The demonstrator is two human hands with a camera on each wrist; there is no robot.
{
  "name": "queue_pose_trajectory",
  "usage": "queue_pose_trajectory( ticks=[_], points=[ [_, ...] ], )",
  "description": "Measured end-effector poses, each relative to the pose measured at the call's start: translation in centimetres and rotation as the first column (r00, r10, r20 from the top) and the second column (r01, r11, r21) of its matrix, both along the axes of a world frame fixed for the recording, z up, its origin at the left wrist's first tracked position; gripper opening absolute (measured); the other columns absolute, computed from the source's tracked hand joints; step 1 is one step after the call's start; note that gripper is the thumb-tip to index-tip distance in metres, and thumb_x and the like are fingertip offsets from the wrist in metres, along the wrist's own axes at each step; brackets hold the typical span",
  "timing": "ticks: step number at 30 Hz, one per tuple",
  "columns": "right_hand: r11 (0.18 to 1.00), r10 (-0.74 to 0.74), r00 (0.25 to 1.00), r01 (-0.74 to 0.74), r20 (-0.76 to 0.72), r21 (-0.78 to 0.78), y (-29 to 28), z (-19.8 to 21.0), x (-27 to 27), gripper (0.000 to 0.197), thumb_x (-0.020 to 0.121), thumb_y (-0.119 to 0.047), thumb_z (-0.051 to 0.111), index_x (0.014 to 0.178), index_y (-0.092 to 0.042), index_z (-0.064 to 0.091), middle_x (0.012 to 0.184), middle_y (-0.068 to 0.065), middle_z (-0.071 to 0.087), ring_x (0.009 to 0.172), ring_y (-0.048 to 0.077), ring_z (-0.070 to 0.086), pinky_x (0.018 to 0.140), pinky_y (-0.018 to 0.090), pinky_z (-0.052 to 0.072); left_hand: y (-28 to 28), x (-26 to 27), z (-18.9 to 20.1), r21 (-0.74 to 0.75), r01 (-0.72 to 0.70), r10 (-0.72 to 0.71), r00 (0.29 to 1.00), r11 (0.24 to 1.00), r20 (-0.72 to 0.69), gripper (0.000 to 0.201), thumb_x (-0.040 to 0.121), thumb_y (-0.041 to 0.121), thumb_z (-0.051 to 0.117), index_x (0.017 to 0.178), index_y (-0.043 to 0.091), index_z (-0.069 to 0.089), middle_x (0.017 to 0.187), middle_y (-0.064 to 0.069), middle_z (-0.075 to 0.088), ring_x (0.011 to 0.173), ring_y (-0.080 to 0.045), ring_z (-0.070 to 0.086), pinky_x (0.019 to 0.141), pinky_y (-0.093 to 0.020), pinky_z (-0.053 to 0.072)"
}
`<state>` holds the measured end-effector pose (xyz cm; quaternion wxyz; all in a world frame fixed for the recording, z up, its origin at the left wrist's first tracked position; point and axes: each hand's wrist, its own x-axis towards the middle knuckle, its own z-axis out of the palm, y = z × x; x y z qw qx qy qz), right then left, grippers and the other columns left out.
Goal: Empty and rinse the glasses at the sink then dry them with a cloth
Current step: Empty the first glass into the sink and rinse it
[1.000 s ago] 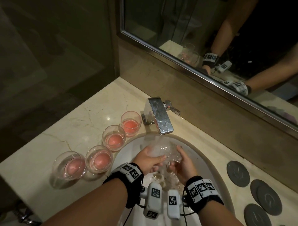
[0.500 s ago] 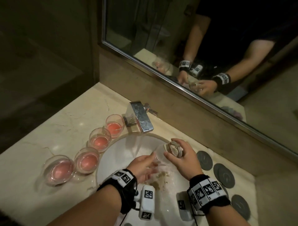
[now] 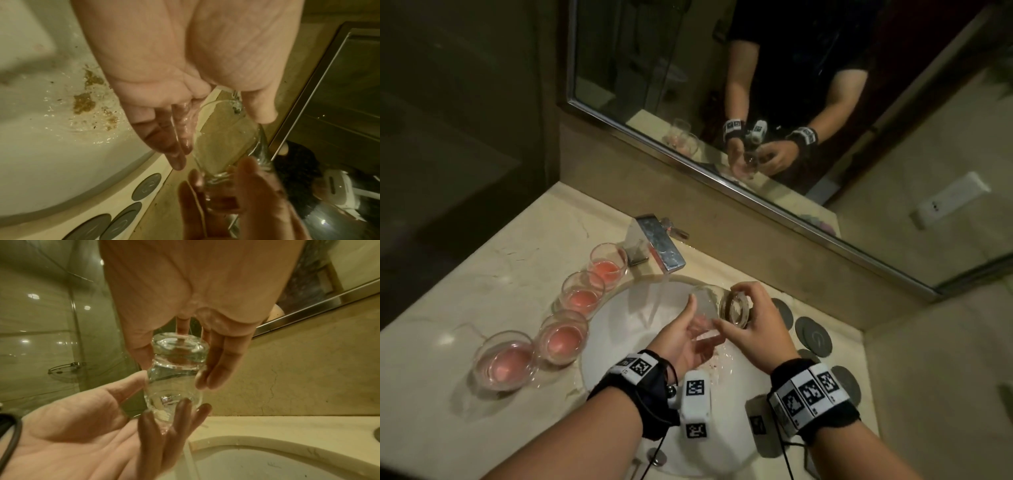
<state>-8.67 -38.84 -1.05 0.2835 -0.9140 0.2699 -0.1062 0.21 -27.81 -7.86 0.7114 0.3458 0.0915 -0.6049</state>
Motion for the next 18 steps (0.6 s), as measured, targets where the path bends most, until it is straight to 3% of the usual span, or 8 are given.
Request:
queue_pose_trajectory(
  ticks=[2, 5, 8, 10, 12, 14, 18],
  points=[
    [0.998, -0.021, 1.0, 0.021, 0.0, 0.061, 0.9, -0.4, -0.5, 0.048, 0.071, -0.035, 0.079, 0.104, -0.036, 0.044, 0.106, -0.014, 0.053, 0.098, -0.004, 0.052, 0.08, 0.012, 0.043, 0.7, 0.2, 0.4, -0.016, -0.045, 0.044, 0.999, 0.999, -0.028, 0.038, 0.088, 0.049, 0.06, 0.097, 0.011, 0.062, 0.092, -0.007, 0.066, 0.076, -0.021, 0.063, 0.076, -0.033, 0.047],
    [0.987, -0.048, 0.999, 0.045, 0.014, 0.153, 2.2, -1.3, -1.3, 0.052, 0.07, -0.039, 0.081, 0.104, -0.04, 0.041, 0.106, -0.013, 0.055, 0.094, 0.004, 0.058, 0.078, 0.02, 0.049, 1.6, 0.8, 0.4, 0.011, -0.098, 0.097, 0.995, 0.995, 0.022, 0.049, 0.075, 0.034, 0.075, 0.113, 0.008, 0.055, 0.106, -0.01, 0.059, 0.076, -0.022, 0.066, 0.067, -0.034, 0.056],
    [0.985, -0.036, 0.998, 0.043, -0.044, 0.165, 3.6, -2.0, -2.0, 0.064, 0.071, -0.037, 0.081, 0.119, -0.039, 0.039, 0.112, -0.019, 0.053, 0.098, 0.0, 0.057, 0.081, 0.015, 0.048, 2.4, 1.4, 0.4, 0.118, -0.04, -0.002, 0.942, 0.992, 0.334, 0.065, 0.07, 0.023, 0.084, 0.124, 0.012, 0.048, 0.112, -0.01, 0.062, 0.088, -0.023, 0.07, 0.066, -0.032, 0.057],
    [0.969, -0.031, 0.998, 0.045, -0.062, 0.245, 4.1, -2.2, -2.3, 0.072, 0.072, -0.033, 0.081, 0.127, -0.042, 0.035, 0.112, -0.018, 0.054, 0.1, 0.0, 0.059, 0.085, 0.024, 0.054, 2.9, 1.7, 0.6, 0.221, 0.003, -0.142, 0.776, 0.975, 0.615, 0.064, 0.069, 0.024, 0.087, 0.119, 0.02, 0.047, 0.113, -0.005, 0.06, 0.094, -0.018, 0.066, 0.073, -0.031, 0.057],
    [0.948, -0.036, 0.998, 0.054, -0.06, 0.313, 4.5, -2.3, -2.8, 0.08, 0.07, -0.027, 0.083, 0.129, -0.044, 0.033, 0.108, -0.017, 0.055, 0.096, -0.004, 0.06, 0.078, 0.021, 0.055, 3.6, 1.6, 0.9, 0.292, 0.032, -0.263, 0.535, 0.956, 0.803, 0.069, 0.061, 0.031, 0.089, 0.116, 0.027, 0.047, 0.111, 0.004, 0.057, 0.095, -0.013, 0.063, 0.078, -0.028, 0.055],
    [0.95, -0.033, 0.996, 0.055, -0.078, 0.307, 4.9, -2.1, -3.2, 0.09, 0.066, -0.028, 0.085, 0.135, -0.041, 0.03, 0.108, -0.02, 0.053, 0.097, -0.009, 0.057, 0.077, 0.016, 0.052, 4.0, 1.2, 1.4, 0.327, 0.088, -0.336, 0.361, 0.941, 0.87, 0.076, 0.056, 0.035, 0.088, 0.118, 0.031, 0.045, 0.11, 0.01, 0.055, 0.091, -0.009, 0.064, 0.078, -0.025, 0.055],
    [0.958, -0.024, 0.997, 0.043, -0.071, 0.284, 5.2, -2.1, -4.4, 0.105, 0.059, -0.038, 0.087, 0.143, -0.038, 0.025, 0.117, -0.018, 0.051, 0.107, -0.004, 0.054, 0.092, 0.023, 0.049, 4.1, 0.4, 2.5, 0.358, 0.151, -0.38, 0.157, 0.921, 0.912, 0.084, 0.056, 0.04, 0.088, 0.127, 0.029, 0.044, 0.117, 0.011, 0.054, 0.094, -0.004, 0.061, 0.081, -0.025, 0.056]
  ],
)
